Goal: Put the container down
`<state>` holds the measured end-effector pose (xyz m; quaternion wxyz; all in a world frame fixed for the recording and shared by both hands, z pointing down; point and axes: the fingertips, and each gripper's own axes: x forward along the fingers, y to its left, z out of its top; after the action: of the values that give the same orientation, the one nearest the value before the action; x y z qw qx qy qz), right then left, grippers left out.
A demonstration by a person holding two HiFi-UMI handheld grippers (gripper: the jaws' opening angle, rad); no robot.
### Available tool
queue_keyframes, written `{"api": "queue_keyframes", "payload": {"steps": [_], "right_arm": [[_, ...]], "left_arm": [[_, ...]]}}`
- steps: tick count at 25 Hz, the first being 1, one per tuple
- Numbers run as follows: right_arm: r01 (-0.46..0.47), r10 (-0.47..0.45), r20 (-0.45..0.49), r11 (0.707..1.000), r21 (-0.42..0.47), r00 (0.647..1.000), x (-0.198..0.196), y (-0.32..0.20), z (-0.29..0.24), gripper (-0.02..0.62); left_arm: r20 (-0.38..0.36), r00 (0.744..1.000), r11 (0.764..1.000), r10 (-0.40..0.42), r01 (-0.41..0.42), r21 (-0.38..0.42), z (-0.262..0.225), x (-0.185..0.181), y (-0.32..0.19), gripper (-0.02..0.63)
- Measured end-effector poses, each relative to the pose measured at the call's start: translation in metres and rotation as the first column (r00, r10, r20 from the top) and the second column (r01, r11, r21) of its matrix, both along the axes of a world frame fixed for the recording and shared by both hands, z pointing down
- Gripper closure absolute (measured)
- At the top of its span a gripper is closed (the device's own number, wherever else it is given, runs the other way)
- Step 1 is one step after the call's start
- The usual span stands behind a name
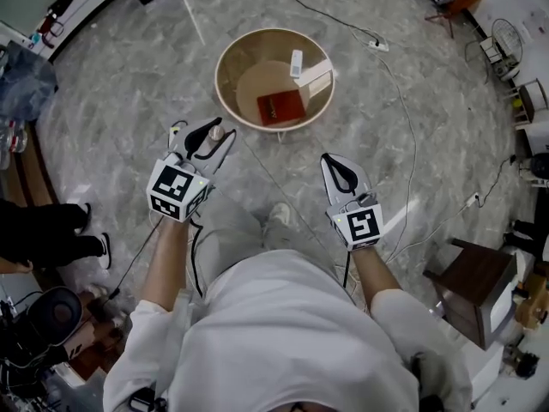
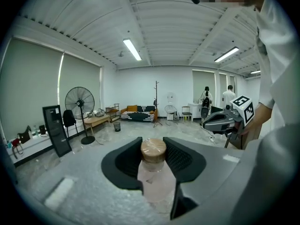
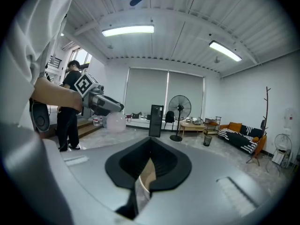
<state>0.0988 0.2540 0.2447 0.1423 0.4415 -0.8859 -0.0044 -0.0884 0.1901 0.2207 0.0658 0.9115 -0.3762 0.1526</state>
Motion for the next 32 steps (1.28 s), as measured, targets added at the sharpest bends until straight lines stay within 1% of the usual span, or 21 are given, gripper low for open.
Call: {"api": "queue_keyframes", "payload": {"steps": [3, 7, 11, 17, 22, 25, 32], "right_arm": [[0.007, -0.007, 0.005, 1.000, -0.013, 1.000, 0.005, -0.015, 0.007, 0.591], [0.015, -0.015, -0.010, 1.000, -0.006, 1.000, 0.003, -0.040, 0.013, 0.590], [0.007, -0.007, -0.016, 1.000, -0.020, 1.000, 0.006, -0.063, 0.024, 0.591], [0.000, -0.001, -0.027, 0.999, -0.033, 1.000, -0.008, -0.103, 0.036, 0.589], [-0.033, 0.031, -0.036, 0.998, -0.053, 0.999, -0.018, -0.149, 0.052, 0.589], [-0.054, 0.050, -0.051, 0.996, -0.070, 0.997, -0.024, -0.178, 0.066, 0.589], [-0.090, 0.085, -0.071, 0.993, -0.074, 0.994, -0.049, -0.249, 0.100, 0.589]], "left_arm": [[0.006, 1.000, 1.000, -0.014, 0.014, -0.006, 0.005, 0.005, -0.013, 0.463], [0.005, 0.999, 0.999, -0.032, 0.032, -0.003, 0.015, 0.003, -0.033, 0.463], [0.004, 1.000, 1.000, -0.027, 0.027, -0.011, 0.029, 0.008, -0.056, 0.462], [0.021, 1.000, 1.000, 0.007, -0.007, 0.000, 0.057, 0.007, -0.103, 0.462], [0.047, 0.998, 0.999, 0.046, -0.047, 0.006, 0.087, 0.006, -0.152, 0.462], [0.055, 0.996, 0.997, 0.076, -0.076, 0.003, 0.109, 0.003, -0.183, 0.462], [0.081, 0.987, 0.990, 0.142, -0.143, 0.004, 0.170, -0.002, -0.258, 0.463]]}}
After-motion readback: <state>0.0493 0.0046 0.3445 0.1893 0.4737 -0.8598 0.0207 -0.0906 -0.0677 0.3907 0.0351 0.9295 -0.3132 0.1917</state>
